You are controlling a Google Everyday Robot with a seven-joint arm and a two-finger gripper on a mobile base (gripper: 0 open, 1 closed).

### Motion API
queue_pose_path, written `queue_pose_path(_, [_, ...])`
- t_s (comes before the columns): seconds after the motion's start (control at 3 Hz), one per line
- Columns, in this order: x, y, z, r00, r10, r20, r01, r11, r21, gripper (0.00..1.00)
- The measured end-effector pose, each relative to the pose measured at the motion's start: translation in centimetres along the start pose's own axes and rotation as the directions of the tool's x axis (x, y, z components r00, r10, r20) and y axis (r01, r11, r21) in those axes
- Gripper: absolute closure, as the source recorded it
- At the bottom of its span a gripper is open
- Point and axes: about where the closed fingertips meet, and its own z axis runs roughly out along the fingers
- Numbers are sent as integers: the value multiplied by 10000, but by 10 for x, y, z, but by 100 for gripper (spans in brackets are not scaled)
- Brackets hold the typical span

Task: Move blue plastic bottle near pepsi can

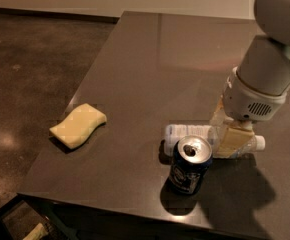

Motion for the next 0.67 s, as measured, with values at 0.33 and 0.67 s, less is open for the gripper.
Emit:
queue_pose_path(0.33, [-1,-1,1,10000,-10,22,10,10000,36,0])
queue_pose_path(0.67, [-1,-1,1,10000,-11,22,11,10000,37,0])
